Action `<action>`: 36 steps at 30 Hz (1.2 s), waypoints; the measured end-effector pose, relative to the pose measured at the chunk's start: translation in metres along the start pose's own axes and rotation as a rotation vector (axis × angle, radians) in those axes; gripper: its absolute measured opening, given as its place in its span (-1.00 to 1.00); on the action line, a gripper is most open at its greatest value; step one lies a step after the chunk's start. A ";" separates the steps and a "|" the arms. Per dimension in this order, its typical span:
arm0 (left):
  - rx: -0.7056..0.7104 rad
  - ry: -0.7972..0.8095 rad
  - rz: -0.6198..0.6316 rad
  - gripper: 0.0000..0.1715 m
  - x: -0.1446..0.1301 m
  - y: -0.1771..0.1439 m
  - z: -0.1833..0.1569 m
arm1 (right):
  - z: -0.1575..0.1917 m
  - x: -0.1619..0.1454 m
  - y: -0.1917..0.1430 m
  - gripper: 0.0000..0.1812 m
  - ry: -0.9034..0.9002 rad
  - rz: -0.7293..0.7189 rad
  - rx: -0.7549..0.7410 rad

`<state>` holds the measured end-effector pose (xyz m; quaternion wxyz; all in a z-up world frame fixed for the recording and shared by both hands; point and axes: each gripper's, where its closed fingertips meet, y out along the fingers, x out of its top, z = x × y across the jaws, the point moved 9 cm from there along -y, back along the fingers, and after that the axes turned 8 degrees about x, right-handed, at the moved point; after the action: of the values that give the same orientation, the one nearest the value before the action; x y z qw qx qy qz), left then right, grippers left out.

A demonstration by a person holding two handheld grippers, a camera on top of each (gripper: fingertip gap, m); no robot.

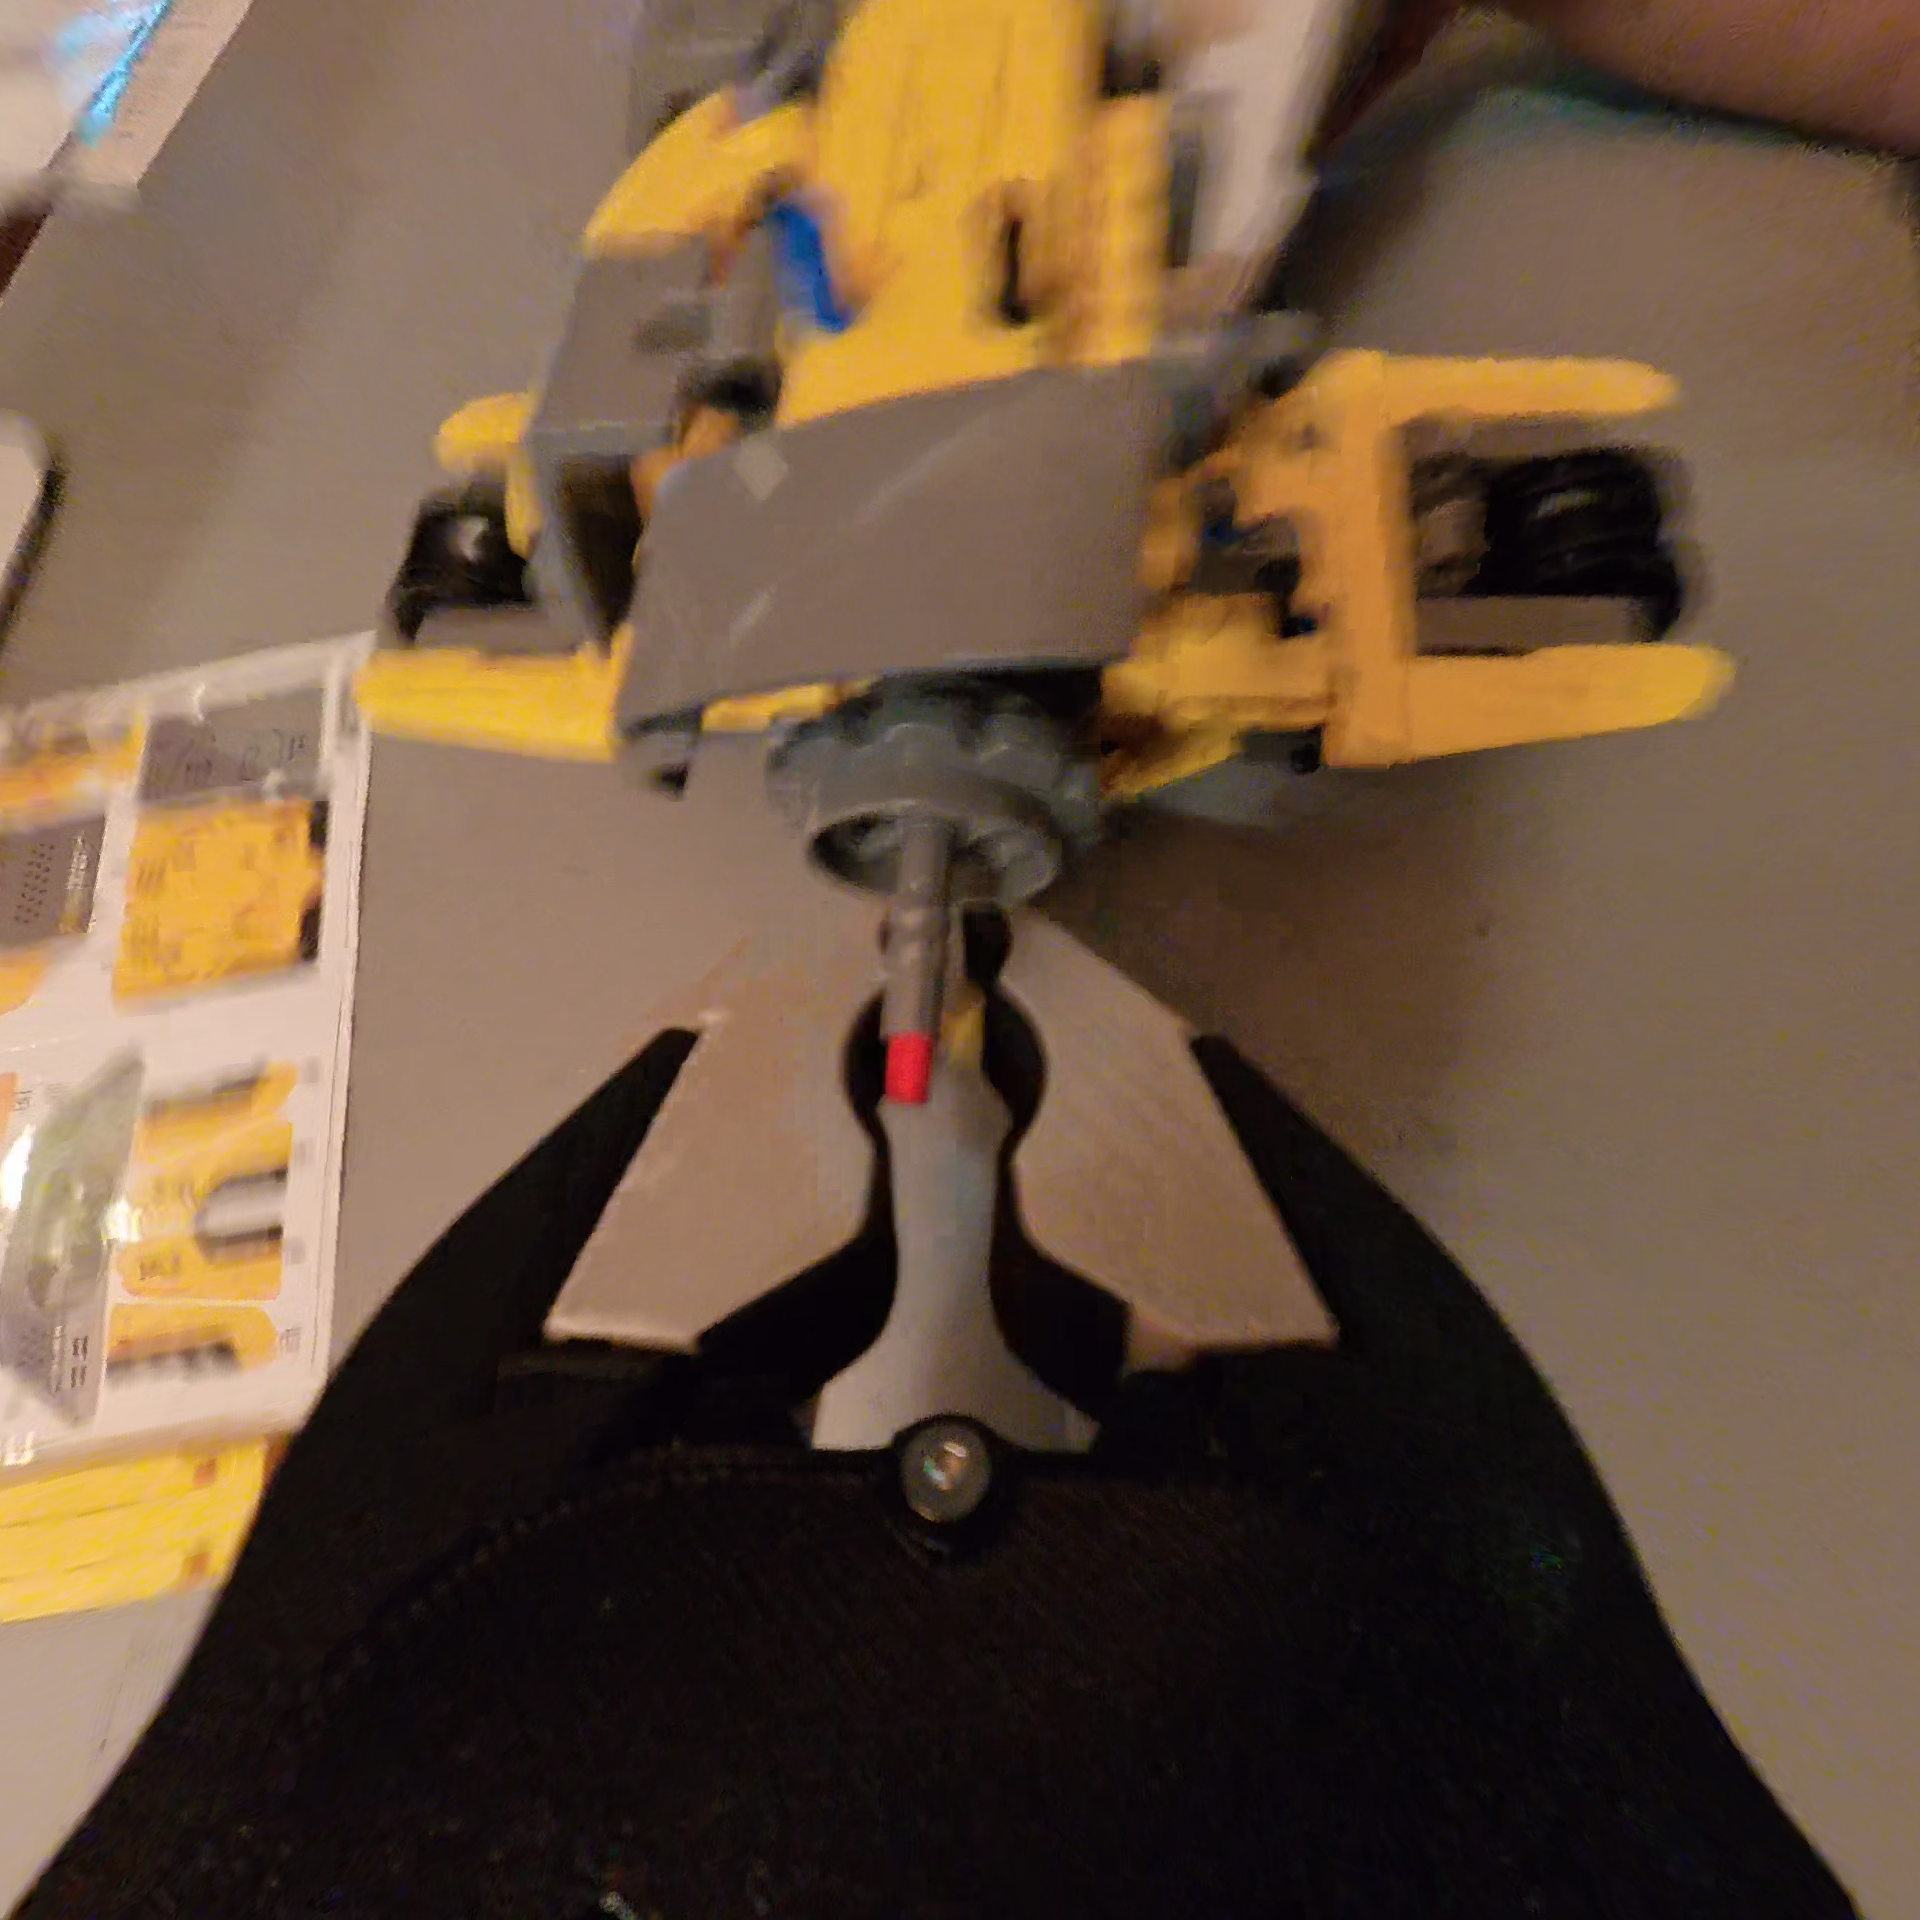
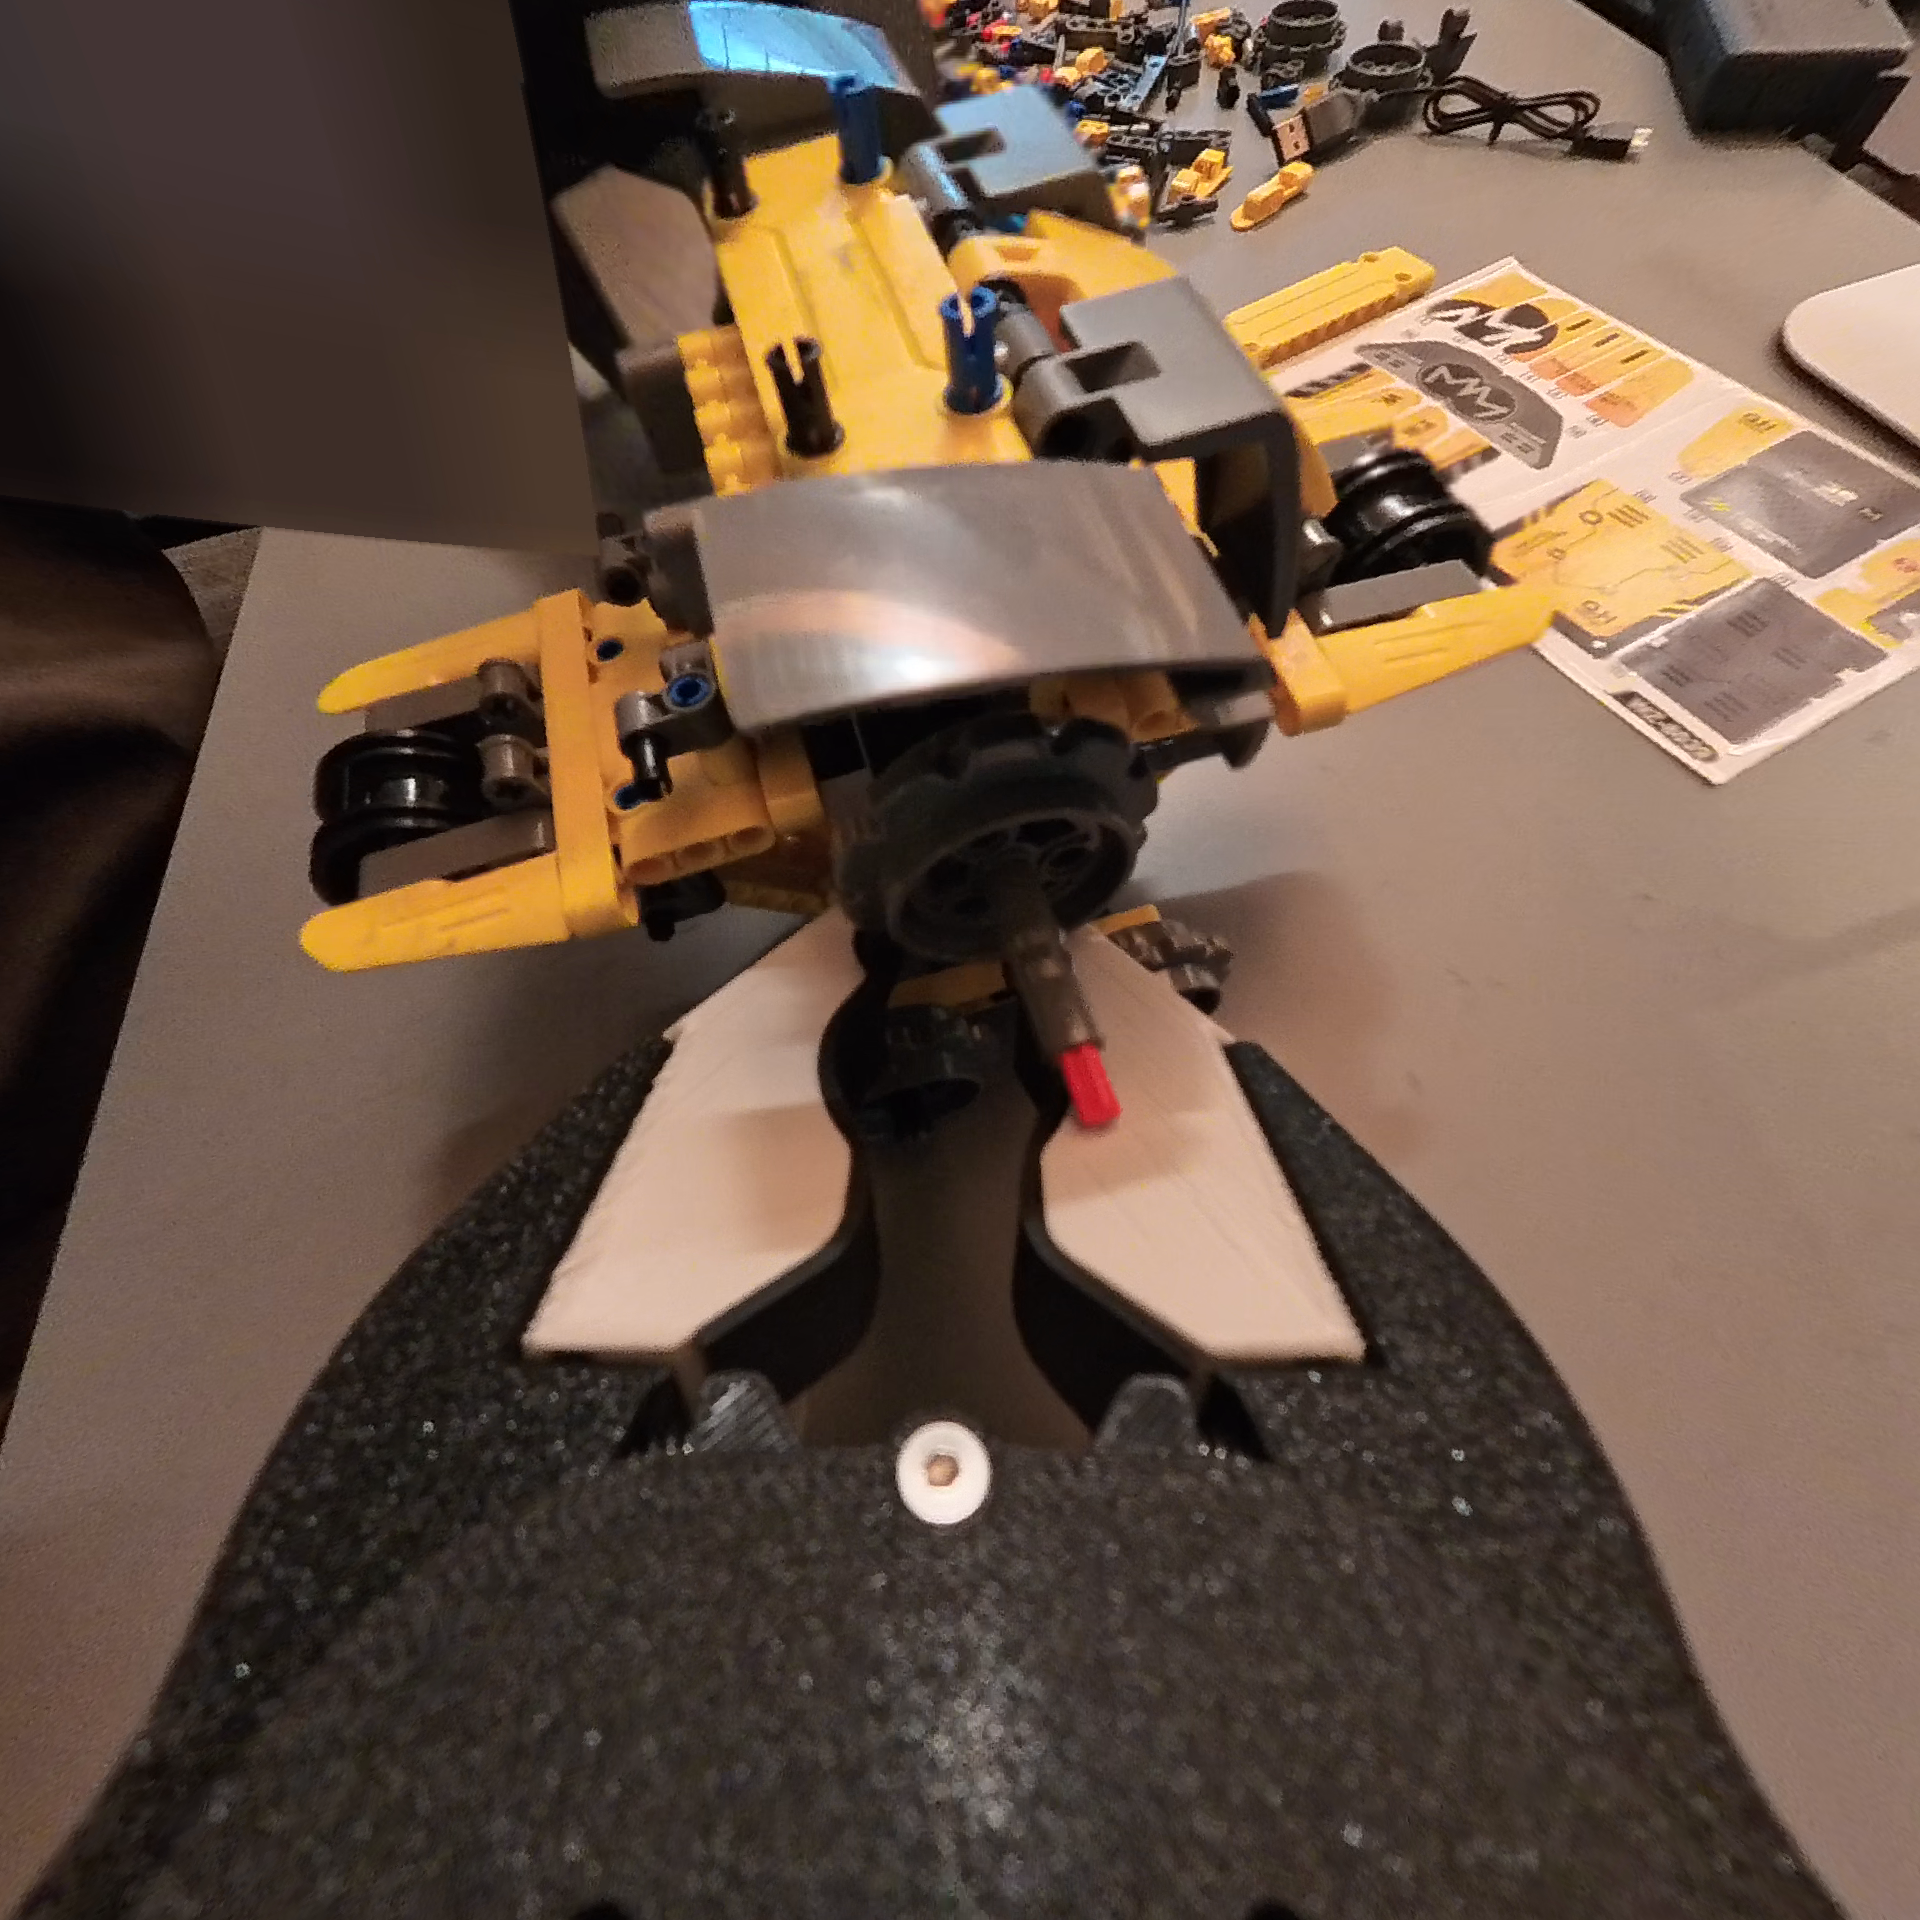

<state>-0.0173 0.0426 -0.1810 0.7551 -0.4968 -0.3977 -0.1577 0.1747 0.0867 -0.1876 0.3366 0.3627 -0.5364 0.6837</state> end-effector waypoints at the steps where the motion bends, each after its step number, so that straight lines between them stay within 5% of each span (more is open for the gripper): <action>1: -0.002 -0.003 -0.054 -1.00 0.001 -0.002 -0.001 | 0.001 0.001 0.001 -0.80 -0.002 0.000 0.000; 9: 0.021 -0.082 0.002 -0.94 -0.010 -0.008 0.013 | 0.002 0.002 0.003 -0.80 -0.011 0.002 0.001; 15: 0.155 -0.184 0.072 -0.51 -0.036 -0.035 0.028 | 0.002 0.002 0.003 -0.80 -0.013 0.002 -0.001; 21: 0.239 -0.348 0.082 -0.37 -0.062 -0.078 -0.008 | 0.002 0.002 0.003 -0.80 -0.011 0.001 0.000; 28: 0.339 -0.398 0.199 -0.56 -0.094 -0.092 -0.045 | 0.002 0.002 0.003 -0.80 -0.017 0.002 -0.005; 36: 0.289 -0.350 0.170 -0.75 -0.086 -0.082 -0.051 | -0.006 0.002 0.001 -0.78 0.049 -0.014 -0.029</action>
<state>-0.1011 -0.0528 -0.2041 0.7486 -0.4352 -0.4974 0.0535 0.1722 0.0928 -0.1870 0.3594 0.3448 -0.5355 0.6821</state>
